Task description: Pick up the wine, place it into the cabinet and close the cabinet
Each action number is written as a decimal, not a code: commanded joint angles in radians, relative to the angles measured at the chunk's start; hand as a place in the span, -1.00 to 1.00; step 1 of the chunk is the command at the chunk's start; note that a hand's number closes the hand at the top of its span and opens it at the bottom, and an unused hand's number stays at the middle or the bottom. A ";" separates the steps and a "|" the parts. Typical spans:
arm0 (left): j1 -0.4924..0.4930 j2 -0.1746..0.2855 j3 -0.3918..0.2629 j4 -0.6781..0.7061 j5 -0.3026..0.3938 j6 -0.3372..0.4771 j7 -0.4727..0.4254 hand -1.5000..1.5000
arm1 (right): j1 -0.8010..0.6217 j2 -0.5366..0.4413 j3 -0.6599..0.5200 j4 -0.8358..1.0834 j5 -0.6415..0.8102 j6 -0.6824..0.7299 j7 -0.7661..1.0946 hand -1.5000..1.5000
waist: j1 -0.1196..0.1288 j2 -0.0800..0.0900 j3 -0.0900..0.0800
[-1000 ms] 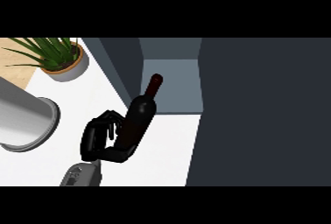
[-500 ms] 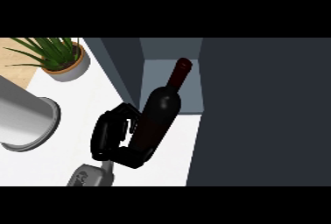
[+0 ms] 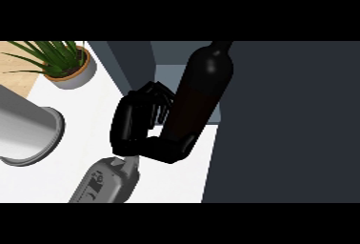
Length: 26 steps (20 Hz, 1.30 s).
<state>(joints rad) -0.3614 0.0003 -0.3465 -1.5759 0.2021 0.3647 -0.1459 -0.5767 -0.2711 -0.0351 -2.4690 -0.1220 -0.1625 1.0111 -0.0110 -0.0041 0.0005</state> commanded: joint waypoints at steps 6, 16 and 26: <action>-0.243 0.000 0.059 0.163 0.039 0.125 0.113 1.00 | 0.016 -0.001 -0.005 -0.127 -0.081 -0.004 0.081 -1.00 | -0.010 0.003 -0.001; -0.346 0.022 0.044 0.303 -0.043 0.149 0.049 1.00 | 0.114 0.036 -0.005 -0.134 -0.086 0.040 -0.003 -1.00 | -0.006 0.004 0.000; -0.365 0.000 -0.029 0.548 0.031 0.221 -0.189 1.00 | 0.017 0.002 -0.094 -0.007 -0.156 0.070 -0.020 -1.00 | -0.015 0.009 0.000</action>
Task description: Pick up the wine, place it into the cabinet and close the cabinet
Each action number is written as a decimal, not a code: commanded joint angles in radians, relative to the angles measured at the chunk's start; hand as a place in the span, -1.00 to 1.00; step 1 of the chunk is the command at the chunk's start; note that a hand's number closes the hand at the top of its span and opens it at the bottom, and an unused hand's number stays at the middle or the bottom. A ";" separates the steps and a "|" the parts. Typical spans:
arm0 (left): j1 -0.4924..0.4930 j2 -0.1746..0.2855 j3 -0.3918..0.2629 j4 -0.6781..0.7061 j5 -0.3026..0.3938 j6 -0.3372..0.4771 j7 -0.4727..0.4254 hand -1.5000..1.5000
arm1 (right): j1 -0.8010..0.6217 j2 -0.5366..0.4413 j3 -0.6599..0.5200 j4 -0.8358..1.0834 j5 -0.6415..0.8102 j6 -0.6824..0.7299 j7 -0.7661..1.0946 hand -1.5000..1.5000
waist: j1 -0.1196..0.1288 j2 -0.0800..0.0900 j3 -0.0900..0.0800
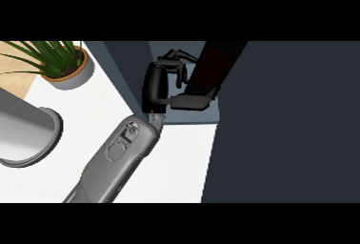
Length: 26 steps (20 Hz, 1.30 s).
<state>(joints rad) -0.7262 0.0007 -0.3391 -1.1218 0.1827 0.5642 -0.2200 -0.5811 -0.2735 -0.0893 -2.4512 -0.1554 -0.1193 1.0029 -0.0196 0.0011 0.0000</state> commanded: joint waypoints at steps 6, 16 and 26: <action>-0.043 -0.001 0.008 0.200 0.100 -0.010 -0.148 1.00 | 0.083 0.038 0.022 -0.095 -0.056 0.010 -0.010 -1.00 | -0.002 0.001 0.000; -0.039 -0.001 -0.120 0.361 0.200 0.054 -0.260 1.00 | 0.009 0.035 0.025 -0.021 -0.072 0.019 -0.010 -1.00 | -0.007 0.002 -0.001; -0.141 -0.001 -0.040 0.606 0.276 0.006 -0.422 1.00 | 0.030 0.048 0.047 -0.033 -0.037 0.023 -0.026 -1.00 | -0.017 0.006 -0.001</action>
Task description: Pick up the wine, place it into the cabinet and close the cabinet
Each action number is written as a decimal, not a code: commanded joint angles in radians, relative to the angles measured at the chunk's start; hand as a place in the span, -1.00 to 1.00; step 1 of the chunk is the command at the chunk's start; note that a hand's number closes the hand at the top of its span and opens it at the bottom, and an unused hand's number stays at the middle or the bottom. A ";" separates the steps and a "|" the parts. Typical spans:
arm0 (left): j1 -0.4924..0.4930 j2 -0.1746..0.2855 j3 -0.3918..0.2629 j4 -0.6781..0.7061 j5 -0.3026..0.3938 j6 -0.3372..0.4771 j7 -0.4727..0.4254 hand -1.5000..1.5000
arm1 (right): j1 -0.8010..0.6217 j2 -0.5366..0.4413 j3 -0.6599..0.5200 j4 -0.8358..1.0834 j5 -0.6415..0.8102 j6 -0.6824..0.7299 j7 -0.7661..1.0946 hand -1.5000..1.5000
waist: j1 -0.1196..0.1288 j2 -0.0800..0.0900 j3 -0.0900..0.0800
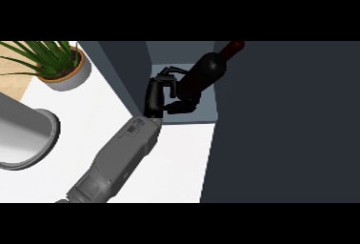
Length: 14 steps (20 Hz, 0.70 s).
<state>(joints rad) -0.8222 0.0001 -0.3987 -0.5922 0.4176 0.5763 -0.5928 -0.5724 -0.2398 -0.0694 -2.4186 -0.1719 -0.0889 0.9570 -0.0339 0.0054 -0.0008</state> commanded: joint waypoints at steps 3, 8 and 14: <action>-0.029 0.000 0.063 0.108 0.064 -0.042 -0.107 1.00 | 0.043 0.001 -0.044 -0.092 -0.086 0.003 0.027 -1.00 | 0.001 0.000 0.000; -0.068 0.000 0.103 0.153 0.170 -0.087 -0.128 1.00 | 0.036 0.030 0.021 -0.110 -0.042 -0.011 0.033 -1.00 | -0.020 0.004 -0.001; -0.180 0.000 0.144 0.302 0.164 -0.103 -0.124 1.00 | 0.002 0.010 -0.036 -0.044 -0.098 0.011 0.010 -1.00 | -0.022 0.007 0.000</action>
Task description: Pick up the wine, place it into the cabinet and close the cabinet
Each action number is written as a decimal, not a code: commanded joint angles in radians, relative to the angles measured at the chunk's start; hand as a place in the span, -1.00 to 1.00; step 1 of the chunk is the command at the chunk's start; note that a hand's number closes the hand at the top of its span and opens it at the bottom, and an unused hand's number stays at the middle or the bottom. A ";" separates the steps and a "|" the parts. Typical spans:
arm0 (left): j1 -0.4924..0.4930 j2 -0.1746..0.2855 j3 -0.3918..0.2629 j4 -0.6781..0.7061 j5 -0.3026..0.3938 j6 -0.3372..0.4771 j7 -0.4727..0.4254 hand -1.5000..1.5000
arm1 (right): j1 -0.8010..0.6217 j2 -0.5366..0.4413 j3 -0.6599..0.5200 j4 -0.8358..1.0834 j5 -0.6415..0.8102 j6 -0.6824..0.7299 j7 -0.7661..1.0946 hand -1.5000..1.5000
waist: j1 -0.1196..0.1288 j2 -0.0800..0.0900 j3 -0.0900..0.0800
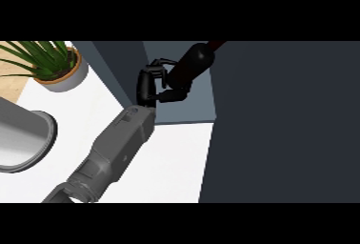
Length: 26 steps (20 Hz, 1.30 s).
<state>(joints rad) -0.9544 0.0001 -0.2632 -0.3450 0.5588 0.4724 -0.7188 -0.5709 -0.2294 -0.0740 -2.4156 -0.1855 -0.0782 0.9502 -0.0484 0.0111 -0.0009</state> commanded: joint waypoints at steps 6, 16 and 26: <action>-0.084 0.000 0.037 0.123 0.042 0.006 -0.031 1.00 | 0.001 0.020 0.021 -0.069 -0.059 -0.001 0.018 -1.00 | -0.032 0.008 0.000; -0.176 0.032 0.041 0.271 -0.038 0.098 -0.015 1.00 | 0.035 0.030 0.001 -0.067 -0.061 0.013 -0.019 -1.00 | -0.027 0.013 0.001; -0.174 0.038 0.057 0.325 -0.038 0.121 0.020 1.00 | -0.024 0.027 0.041 -0.027 -0.051 0.014 0.001 -1.00 | -0.047 0.024 -0.001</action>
<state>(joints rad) -1.1392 0.0281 -0.2121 -0.0382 0.5206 0.5953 -0.7062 -0.5935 -0.1991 -0.0330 -2.4058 -0.1929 -0.0675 0.9265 -0.0923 0.0313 -0.0004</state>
